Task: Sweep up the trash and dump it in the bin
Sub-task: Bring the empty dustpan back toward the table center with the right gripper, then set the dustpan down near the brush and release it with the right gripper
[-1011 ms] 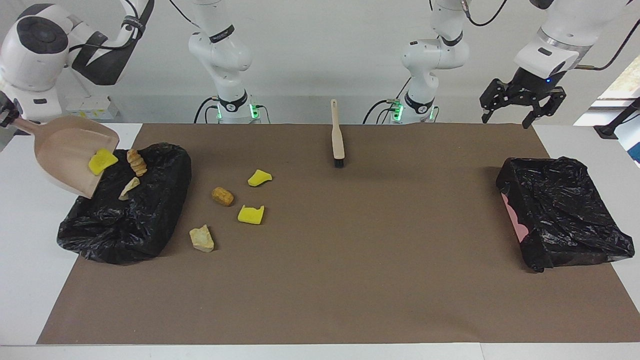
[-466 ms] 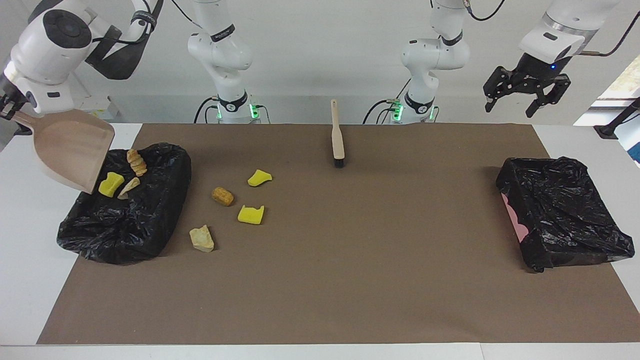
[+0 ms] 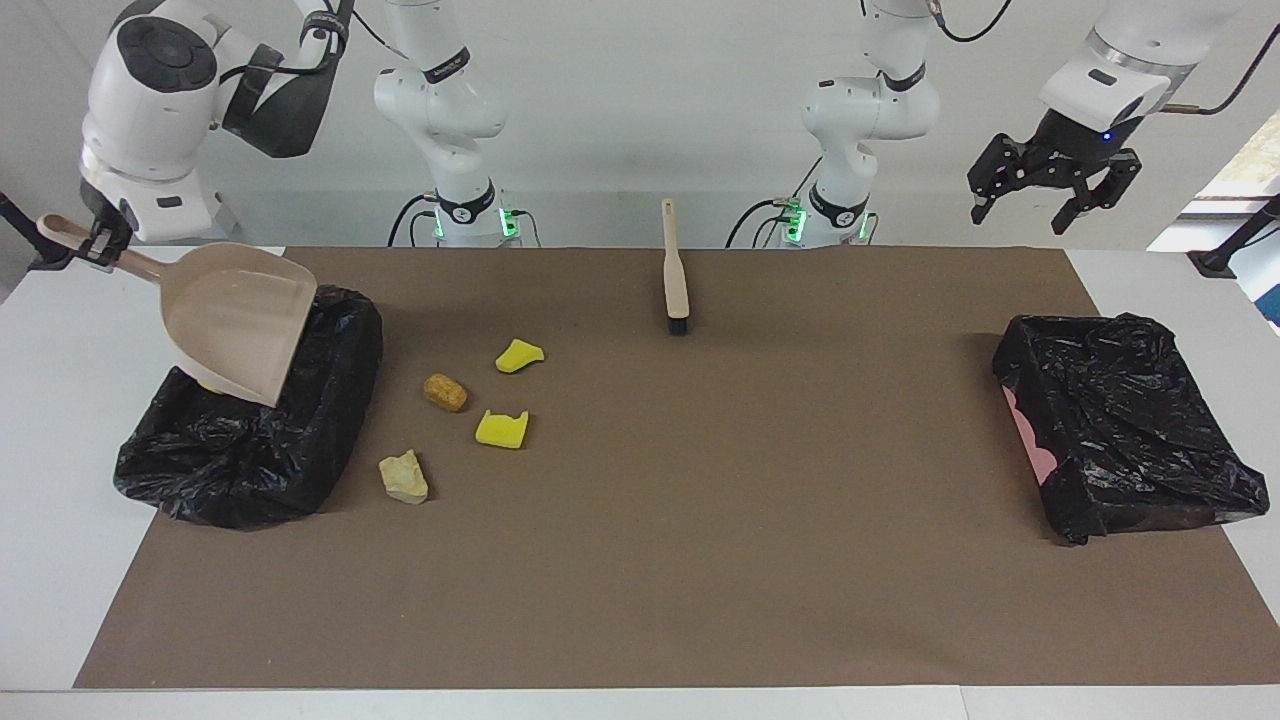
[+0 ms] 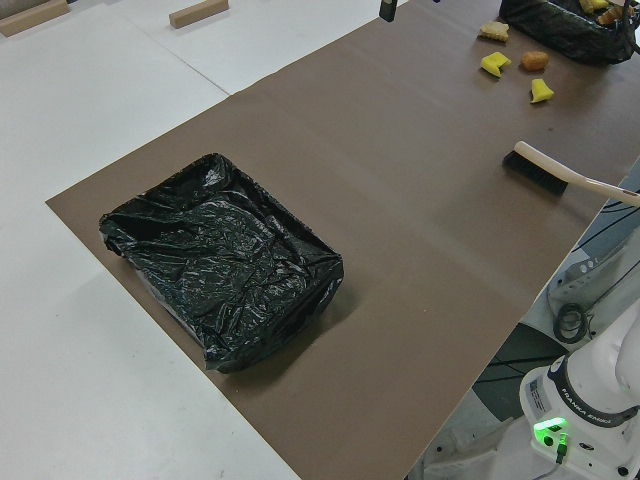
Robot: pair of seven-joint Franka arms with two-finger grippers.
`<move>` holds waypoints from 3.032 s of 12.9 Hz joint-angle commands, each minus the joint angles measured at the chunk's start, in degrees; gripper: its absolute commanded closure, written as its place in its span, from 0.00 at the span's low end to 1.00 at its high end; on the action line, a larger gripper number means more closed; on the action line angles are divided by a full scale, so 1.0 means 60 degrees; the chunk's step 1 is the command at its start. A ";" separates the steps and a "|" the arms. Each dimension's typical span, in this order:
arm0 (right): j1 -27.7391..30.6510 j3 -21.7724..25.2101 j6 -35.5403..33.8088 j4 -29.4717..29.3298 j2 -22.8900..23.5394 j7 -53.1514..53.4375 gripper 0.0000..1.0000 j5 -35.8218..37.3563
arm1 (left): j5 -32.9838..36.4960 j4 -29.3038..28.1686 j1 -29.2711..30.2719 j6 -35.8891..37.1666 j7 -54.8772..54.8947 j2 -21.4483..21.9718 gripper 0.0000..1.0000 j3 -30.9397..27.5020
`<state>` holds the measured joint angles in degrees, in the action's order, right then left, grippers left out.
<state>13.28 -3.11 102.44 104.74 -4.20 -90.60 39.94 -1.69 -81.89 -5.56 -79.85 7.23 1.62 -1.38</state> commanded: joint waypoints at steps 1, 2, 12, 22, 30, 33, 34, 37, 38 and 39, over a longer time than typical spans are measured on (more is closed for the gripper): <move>-0.0380 -0.0039 -0.0081 0.0340 -0.0077 0.0420 1.00 -0.1058 | 0.0136 -0.0063 0.0281 0.0169 -0.0004 0.0067 0.00 0.0273; -0.0643 -0.0039 -0.0081 0.0457 -0.0062 0.0770 1.00 -0.1366 | 0.0136 -0.0063 0.0281 0.0140 -0.0047 0.0082 0.00 0.0288; -0.3001 -0.0039 0.0050 0.0458 0.1269 0.6626 1.00 -0.4340 | 0.0414 -0.0121 0.0150 -0.0007 -0.0458 0.0184 0.00 0.0288; -0.5566 -0.0039 0.0241 -0.0449 0.2486 1.5665 1.00 -0.7196 | 0.0400 -0.0194 0.0340 0.0008 -0.0458 0.0258 0.00 0.0141; -0.7542 -0.0097 0.0240 -0.2893 0.4900 2.0780 1.00 -0.7610 | 0.0385 -0.0297 0.0340 0.0081 -0.0487 0.0302 0.00 0.0141; -0.7865 -0.0112 0.0460 -0.3819 0.5781 2.1648 1.00 -0.7624 | 0.0385 -0.0428 0.0340 0.0110 -0.0487 0.0404 0.00 0.0141; -0.7954 -0.0112 0.0925 -0.3747 0.5783 2.1648 1.00 -0.7726 | 0.0385 -0.0458 0.0340 0.0081 -0.0502 0.0419 0.00 0.0141; -0.7955 -0.0126 0.1283 -0.3248 0.5666 2.1560 0.00 -0.7697 | 0.0385 -0.0487 0.0340 0.0066 -0.0502 0.0434 0.00 0.0141; -0.7941 -0.0126 0.0788 -0.3205 0.5462 2.1517 0.00 -0.7697 | 0.0385 -0.0487 0.0340 0.0066 -0.0502 0.0434 0.00 0.0141; -0.7897 -0.0141 0.0247 -0.3204 0.5272 2.1429 0.00 -0.7712 | 0.0385 -0.0458 0.0311 0.0066 -0.0502 0.0419 0.00 0.0141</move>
<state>-34.68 -3.58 107.91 84.80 30.07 38.57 -5.23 -0.30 -82.94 -3.57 -79.42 4.84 2.60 -0.70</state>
